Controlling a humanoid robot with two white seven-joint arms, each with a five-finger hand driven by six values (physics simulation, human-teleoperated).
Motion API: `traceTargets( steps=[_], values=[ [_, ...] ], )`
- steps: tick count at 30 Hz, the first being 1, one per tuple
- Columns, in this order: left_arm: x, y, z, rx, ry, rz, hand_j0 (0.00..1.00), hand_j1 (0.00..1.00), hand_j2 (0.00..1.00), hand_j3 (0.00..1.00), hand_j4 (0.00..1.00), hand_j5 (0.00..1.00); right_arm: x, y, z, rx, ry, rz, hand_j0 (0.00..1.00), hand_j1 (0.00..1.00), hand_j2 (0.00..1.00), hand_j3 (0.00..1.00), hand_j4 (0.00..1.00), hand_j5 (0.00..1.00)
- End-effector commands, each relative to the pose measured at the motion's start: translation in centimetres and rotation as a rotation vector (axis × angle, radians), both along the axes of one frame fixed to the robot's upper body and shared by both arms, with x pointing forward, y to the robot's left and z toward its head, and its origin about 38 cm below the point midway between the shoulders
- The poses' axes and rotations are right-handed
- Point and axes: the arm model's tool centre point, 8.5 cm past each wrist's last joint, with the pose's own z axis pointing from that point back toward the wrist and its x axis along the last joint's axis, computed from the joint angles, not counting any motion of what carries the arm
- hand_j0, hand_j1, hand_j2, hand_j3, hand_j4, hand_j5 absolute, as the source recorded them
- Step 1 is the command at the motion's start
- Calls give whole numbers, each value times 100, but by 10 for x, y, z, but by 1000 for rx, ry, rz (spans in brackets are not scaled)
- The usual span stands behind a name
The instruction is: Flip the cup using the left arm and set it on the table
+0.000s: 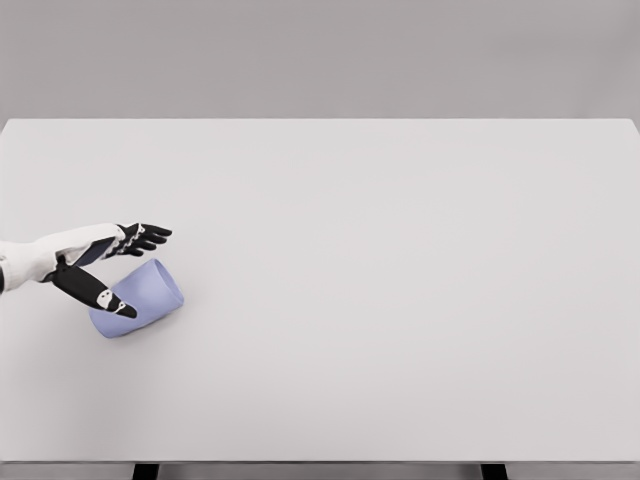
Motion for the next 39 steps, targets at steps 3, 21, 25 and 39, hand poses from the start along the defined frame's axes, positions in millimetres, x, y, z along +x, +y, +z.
traceTargets(
  steps=[3, 21, 25, 39],
  values=[
    [0, -1, -2, -19, 31, 21, 99, 99, 99, 99, 99, 99, -1, 0, 0, 1, 0, 1, 100, 100, 100, 100, 100, 100],
    [0, -3, -12, 30, 100, 51, 99, 99, 99, 99, 99, 99, -1, 0, 0, 1, 0, 1, 100, 100, 100, 100, 100, 100],
    [0, -3, -14, 45, 111, 58, 99, 99, 99, 99, 99, 99, -1, 0, 0, -1, 1, 1, 100, 100, 100, 100, 100, 100],
    [-1, -2, -17, 53, 135, 74, 86, 86, 86, 86, 86, 86, -1, 0, 0, 1, 2, -1, 100, 100, 100, 100, 100, 100]
  ],
)
